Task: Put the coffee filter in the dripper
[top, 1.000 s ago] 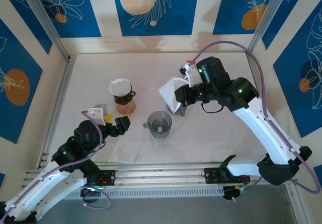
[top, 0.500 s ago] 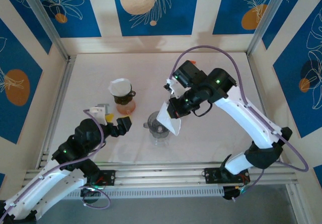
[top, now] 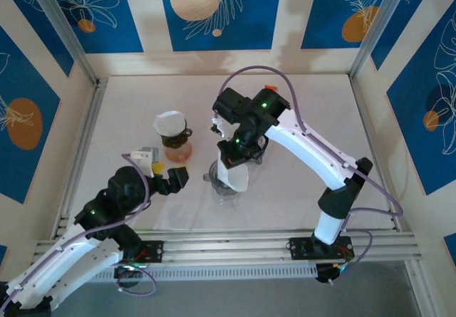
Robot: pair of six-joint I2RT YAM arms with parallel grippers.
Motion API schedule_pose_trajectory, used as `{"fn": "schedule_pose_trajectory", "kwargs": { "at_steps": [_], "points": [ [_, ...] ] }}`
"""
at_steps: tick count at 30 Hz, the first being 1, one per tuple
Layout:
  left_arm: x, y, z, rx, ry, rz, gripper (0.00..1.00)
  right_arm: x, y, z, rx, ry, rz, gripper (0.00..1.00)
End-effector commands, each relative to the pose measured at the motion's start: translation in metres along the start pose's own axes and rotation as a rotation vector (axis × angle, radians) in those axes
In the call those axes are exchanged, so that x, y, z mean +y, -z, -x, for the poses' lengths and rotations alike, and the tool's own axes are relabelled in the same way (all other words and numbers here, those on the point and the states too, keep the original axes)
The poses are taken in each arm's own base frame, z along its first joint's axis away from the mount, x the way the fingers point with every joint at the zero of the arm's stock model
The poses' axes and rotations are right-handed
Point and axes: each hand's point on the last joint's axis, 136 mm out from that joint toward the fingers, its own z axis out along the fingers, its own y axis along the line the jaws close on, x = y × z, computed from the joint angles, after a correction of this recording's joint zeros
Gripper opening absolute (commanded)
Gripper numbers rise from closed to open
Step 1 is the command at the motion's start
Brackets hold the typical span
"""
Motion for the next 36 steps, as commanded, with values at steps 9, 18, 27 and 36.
{"fn": "schedule_pose_trajectory", "kwargs": {
  "at_steps": [9, 18, 27, 36],
  "points": [
    [-0.016, 0.001, 0.007, 0.010, -0.018, -0.062, 1.00, 0.008, -0.035, 0.016, 0.023, 0.040, 0.021, 0.03],
    [-0.020, 0.000, 0.008, 0.014, -0.001, -0.080, 1.00, 0.005, -0.037, 0.017, -0.027, 0.057, 0.010, 0.21],
    [-0.028, -0.003, 0.012, 0.015, 0.016, -0.115, 1.00, -0.006, 0.001, 0.013, -0.195, 0.076, -0.042, 0.49],
    [-0.040, -0.012, 0.017, 0.038, 0.005, -0.144, 0.98, -0.047, -0.008, 0.014, -0.217, 0.048, -0.136, 0.51]
  ]
}}
